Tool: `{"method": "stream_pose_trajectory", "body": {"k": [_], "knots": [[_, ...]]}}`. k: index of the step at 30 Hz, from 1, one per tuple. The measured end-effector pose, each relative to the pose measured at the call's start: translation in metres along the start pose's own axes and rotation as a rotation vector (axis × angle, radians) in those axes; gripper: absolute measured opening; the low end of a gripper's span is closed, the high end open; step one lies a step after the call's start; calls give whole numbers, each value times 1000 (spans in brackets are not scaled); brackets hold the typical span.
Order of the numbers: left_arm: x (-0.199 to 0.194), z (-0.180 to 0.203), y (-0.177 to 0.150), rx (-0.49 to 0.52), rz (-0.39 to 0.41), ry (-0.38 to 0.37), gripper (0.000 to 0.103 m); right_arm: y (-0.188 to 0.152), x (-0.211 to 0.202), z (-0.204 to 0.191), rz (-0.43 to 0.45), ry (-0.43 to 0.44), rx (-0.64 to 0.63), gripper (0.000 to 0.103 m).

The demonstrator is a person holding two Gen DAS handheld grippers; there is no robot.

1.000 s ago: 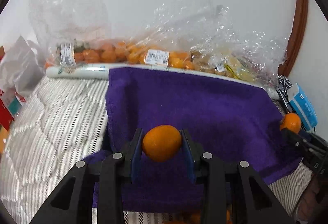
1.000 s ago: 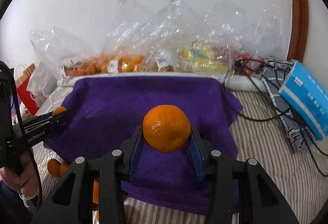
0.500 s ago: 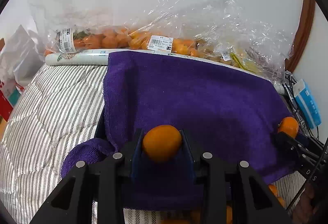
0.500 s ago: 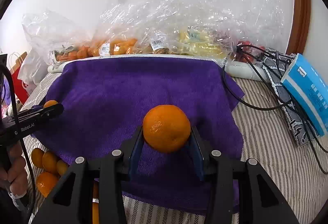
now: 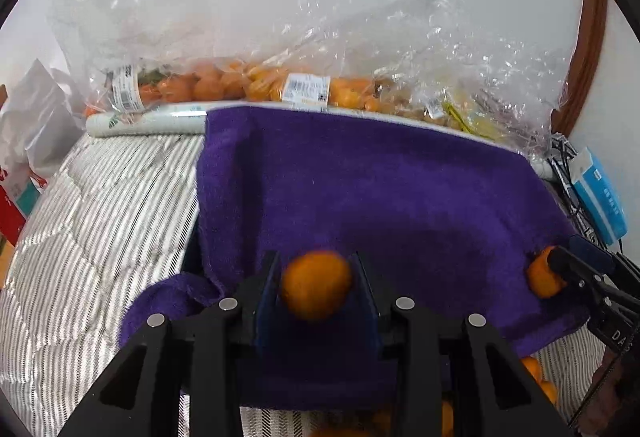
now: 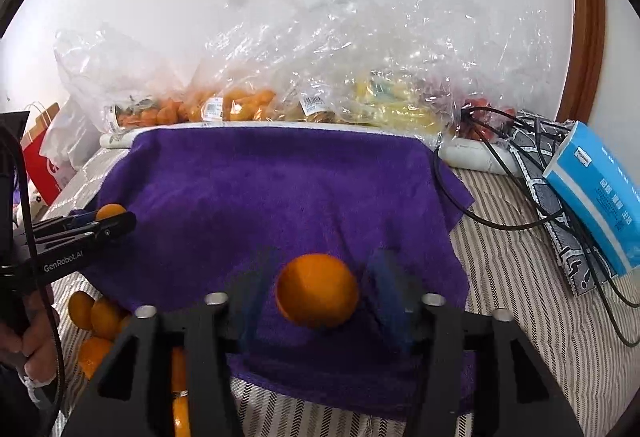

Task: Organize fruits
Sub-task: 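Open the left gripper on the towel while the right gripper releases its orange there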

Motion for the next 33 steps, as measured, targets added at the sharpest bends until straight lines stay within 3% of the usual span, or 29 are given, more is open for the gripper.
{"method": "stream_pose_trajectory", "body": {"k": [2,4,19,22,25,28,33], "knots": [[-5,-2,2,2,21,9,47,2,-1,0,3,2,10,60],[-10,-3,5,-5,38,6,51,2,0,1,0,-7,17,60],[-32,6,15,45,119,40,52,11,-26,-5,100,-42,11,60],[-38,5,17,53,122,33,52,11,-30,-14,76,-26,-3,60],[-57,3,19,42,139,7,52,9,-44,-21,69,-19,-3,60],[-84,-3,16,32,190,33,52,5,-70,-27,92,-14,-12,61],[-105,-6,1,23,159,-19,52,-11,-97,-31,67,-6,12,62]]}}
Point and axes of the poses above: each gripper's, at about its wrist camera, not at the fingertips, and x roughly the way its jaws point, z to its right, y to its top, the point moved 9 cm from there along x, roughly the way its jaws point, and after that the axes turned 14 degrees about x, right-handed, at the moved point
